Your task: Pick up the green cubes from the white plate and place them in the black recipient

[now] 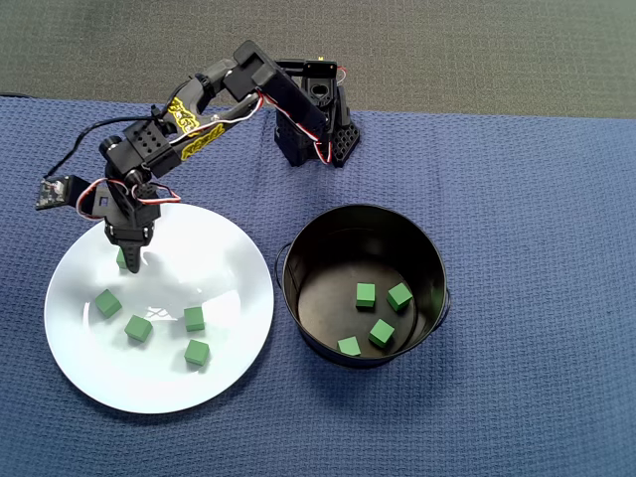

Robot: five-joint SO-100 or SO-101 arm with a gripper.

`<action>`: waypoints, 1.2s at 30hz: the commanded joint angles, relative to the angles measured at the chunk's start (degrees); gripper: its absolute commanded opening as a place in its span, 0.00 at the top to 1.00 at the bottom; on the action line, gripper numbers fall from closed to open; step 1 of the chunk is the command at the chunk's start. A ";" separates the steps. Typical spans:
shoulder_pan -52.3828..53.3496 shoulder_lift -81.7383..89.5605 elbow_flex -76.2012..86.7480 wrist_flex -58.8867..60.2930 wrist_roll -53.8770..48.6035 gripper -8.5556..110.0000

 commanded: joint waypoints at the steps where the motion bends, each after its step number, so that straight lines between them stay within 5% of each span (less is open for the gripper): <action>1: 0.97 2.46 -4.13 0.00 -1.05 0.78; 22: 1.05 -6.06 -11.69 -0.09 -2.11 0.78; 36: 0.88 -7.21 -12.04 -1.41 -0.26 0.86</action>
